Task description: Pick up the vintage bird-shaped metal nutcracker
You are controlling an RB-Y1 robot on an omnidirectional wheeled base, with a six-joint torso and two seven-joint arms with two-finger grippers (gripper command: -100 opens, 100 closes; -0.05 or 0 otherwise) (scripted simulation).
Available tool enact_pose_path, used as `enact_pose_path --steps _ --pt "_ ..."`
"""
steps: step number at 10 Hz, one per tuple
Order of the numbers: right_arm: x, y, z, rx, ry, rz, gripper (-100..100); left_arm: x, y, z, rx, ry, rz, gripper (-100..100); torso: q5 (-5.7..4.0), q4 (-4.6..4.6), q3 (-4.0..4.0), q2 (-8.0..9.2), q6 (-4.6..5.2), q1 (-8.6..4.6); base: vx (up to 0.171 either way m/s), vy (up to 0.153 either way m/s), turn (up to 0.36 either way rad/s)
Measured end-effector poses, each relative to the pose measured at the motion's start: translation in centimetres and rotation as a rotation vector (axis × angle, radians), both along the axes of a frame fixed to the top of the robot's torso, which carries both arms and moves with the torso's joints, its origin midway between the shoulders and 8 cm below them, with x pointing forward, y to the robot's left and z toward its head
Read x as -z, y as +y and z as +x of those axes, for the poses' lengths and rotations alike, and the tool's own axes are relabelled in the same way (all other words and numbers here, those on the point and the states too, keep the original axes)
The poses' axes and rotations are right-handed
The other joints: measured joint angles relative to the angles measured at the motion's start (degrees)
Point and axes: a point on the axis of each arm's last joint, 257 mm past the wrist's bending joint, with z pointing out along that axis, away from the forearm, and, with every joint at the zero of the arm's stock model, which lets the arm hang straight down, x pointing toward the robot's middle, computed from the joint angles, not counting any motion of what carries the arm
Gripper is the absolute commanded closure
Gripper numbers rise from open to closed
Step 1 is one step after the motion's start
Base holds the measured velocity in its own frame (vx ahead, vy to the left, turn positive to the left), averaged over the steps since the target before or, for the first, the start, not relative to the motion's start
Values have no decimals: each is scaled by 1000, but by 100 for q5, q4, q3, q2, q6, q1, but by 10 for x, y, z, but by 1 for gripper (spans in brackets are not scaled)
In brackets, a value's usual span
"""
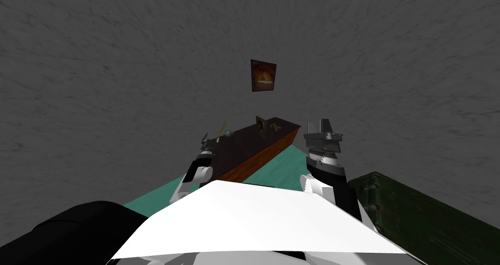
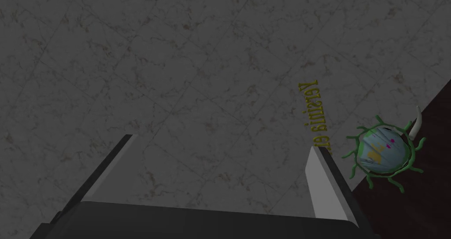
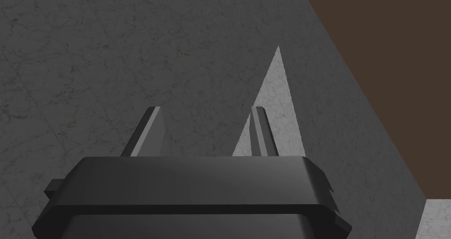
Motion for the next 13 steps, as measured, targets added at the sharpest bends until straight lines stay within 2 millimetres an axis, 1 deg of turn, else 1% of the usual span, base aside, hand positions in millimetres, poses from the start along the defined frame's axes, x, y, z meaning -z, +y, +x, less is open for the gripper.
enact_pose_path --steps 1,2,3,4,5,6,7,8,9,10,11,12,13 --pt "0 0 0 0 0 0 0 11 13 0 -9 20 -38 -100 0 0 1 2 4 -1 -23 -7 -149" --pt "0 0 0 0 0 0 0 16 18 0 -11 27 -75 -100 0 0 1 1 -1 -1 -9 -3 23" --pt "0 0 0 0 0 0 0 17 18 1 -9 27 -98 -100 0 0 -1 -3 -2 0 -16 -21 -325" --pt "0 0 0 0 0 0 0 26 27 -4 -19 44 -134 -100 -1 0 -1 -1 4 -5 -15 -9 -182" --pt "0 0 0 0 0 0 0 32 32 -1 -22 50 -171 -100 -1 0 -2 -3 0 -2 -10 -16 -360" --pt "0 0 0 0 0 0 0 45 43 -1 -36 71 -213 -100 0 -1 -3 -5 5 -3 -9 -5 -120" --pt "0 0 0 0 0 0 0 53 49 -2 -41 80 -250 -100 0 -1 -2 -4 -3 0 -4 -3 74" --pt "0 0 0 0 0 0 0 54 50 -2 -41 78 -274 -100 0 -1 -3 -6 -4 1 -2 -19 -299" --pt "0 0 0 0 0 0 0 66 60 -6 -56 95 -313 -100 0 -1 -4 -6 3 -3 -5 -10 -196" --pt "0 0 0 0 0 0 0 72 64 -6 -62 100 -350 -100 0 -1 -4 -7 -1 -2 -2 -3 20" --pt "0 0 0 0 0 0 0 74 66 -6 -63 100 -372 -100 0 -1 -4 -7 -4 1 0 -20 -271" --pt "0 0 0 0 0 0 0 85 76 -10 -80 115 -409 -100 -1 -2 -4 -7 2 -3 2 -10 -179" --pt "0 0 0 0 0 0 0 93 80 -11 -89 122 -447 -100 0 -2 -5 -8 -2 -2 2 -2 11"
